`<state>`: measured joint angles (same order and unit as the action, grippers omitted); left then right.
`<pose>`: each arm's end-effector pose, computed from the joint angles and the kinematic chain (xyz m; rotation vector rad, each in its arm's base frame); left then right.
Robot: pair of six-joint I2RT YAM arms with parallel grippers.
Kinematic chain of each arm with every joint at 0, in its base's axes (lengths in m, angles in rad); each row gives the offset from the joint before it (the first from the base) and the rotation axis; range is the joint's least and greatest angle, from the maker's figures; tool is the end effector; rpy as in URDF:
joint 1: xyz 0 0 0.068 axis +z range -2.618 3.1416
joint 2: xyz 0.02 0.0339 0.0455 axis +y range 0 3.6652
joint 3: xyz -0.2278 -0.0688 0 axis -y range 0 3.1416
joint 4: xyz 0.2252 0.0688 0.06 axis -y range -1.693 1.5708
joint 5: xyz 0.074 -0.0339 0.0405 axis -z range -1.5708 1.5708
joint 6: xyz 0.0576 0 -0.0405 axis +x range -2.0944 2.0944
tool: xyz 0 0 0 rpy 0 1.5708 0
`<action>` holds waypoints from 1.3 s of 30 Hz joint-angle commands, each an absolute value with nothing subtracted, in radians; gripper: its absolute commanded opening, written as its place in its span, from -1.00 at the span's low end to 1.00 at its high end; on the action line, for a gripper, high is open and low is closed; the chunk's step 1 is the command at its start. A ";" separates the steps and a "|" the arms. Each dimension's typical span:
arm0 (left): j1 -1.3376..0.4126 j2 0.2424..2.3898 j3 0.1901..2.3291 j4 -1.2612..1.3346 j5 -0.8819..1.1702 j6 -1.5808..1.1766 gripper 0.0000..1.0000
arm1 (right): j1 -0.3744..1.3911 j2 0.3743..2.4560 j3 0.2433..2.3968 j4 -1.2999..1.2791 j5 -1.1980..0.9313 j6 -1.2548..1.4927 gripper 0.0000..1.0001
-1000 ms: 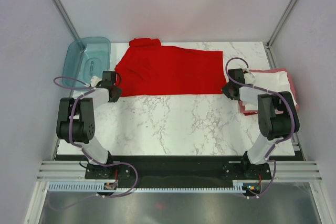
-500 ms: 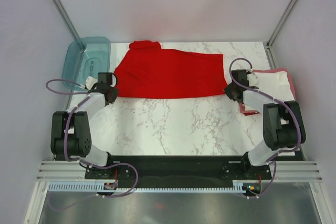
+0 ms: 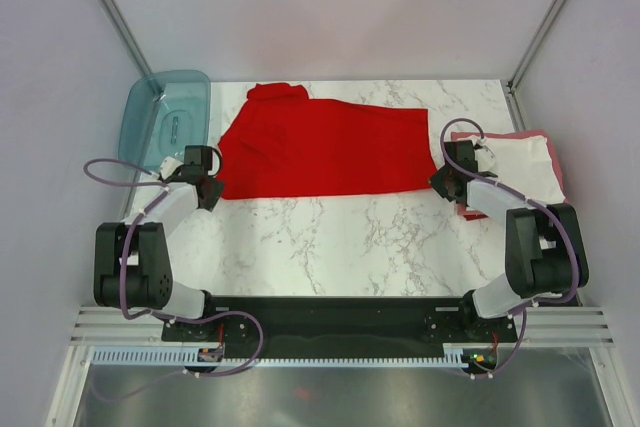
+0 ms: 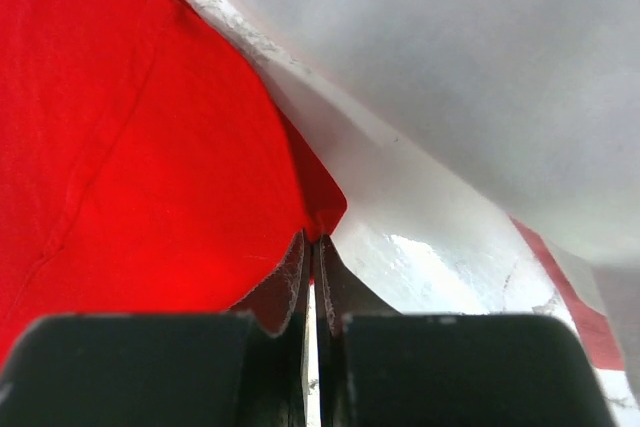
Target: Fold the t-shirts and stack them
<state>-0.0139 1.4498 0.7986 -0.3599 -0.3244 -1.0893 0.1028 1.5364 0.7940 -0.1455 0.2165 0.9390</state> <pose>0.2765 0.0145 0.1419 -1.3819 2.0878 -0.0281 0.3005 0.0186 0.1321 1.0763 2.1906 0.2014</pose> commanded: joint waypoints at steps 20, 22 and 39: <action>-0.008 1.485 0.744 -0.181 -0.264 -1.054 0.05 | 0.078 1.551 0.788 -0.114 0.189 0.933 -0.89; -0.008 1.465 0.727 -0.138 -0.264 -1.028 0.04 | 0.077 1.555 0.790 -0.110 0.186 0.931 -0.89; -0.002 1.573 0.779 -0.221 -0.321 -1.075 -0.96 | 0.064 1.546 0.782 -0.104 0.163 0.933 -0.96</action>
